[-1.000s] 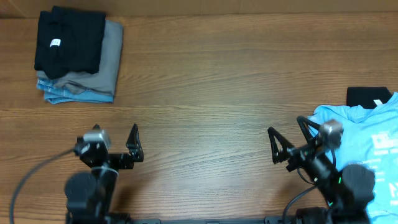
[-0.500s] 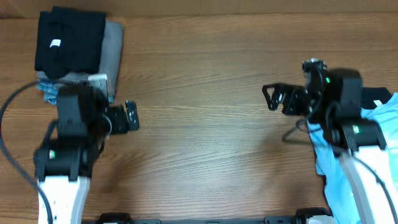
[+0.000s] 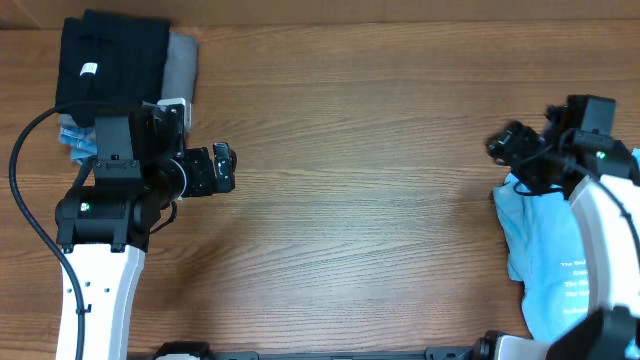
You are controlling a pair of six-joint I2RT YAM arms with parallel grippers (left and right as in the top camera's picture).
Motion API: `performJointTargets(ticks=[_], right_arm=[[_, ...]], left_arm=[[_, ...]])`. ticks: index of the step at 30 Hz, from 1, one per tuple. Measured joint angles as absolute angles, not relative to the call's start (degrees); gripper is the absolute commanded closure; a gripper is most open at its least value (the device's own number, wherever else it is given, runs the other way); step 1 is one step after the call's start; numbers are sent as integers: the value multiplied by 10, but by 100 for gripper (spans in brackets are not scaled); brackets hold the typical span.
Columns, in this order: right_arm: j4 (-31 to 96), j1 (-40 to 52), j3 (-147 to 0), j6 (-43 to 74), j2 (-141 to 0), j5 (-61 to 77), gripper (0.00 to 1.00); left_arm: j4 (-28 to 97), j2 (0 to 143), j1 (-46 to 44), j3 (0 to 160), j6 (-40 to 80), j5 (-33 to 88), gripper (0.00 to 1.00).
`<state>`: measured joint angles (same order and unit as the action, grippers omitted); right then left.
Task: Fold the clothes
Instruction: 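Reach the right gripper to the light-blue T-shirt and grasp its edge, then drag the light-blue T-shirt leftward to the table center with the right gripper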
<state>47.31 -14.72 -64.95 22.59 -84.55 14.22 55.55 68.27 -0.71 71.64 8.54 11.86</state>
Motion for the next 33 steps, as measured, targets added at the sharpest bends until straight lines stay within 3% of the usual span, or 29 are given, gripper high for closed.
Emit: performJointTargets(ticks=[12, 14, 15, 22, 24, 27, 30, 33], right_arm=[[501, -183, -649, 253, -1008, 77, 29], [501, -183, -649, 254, -1009, 63, 32], [501, -183, -649, 254, -1009, 59, 40], [457, -183, -644, 255, -1009, 38, 44], [456, -183, -636, 253, -1009, 36, 64], [459, -183, -628, 254, -1009, 35, 76], [456, -183, -628, 253, -1009, 34, 96], [462, -183, -629, 254, -1009, 34, 96]], left_arm=[[557, 683, -7, 716, 85, 123, 0], [557, 684, -7, 716, 85, 123, 0], [557, 685, -7, 716, 85, 123, 0], [557, 688, -7, 717, 85, 122, 0], [557, 688, -7, 717, 85, 120, 0], [557, 688, -7, 717, 85, 118, 0], [557, 688, -7, 717, 85, 118, 0], [557, 688, -7, 717, 85, 118, 0]])
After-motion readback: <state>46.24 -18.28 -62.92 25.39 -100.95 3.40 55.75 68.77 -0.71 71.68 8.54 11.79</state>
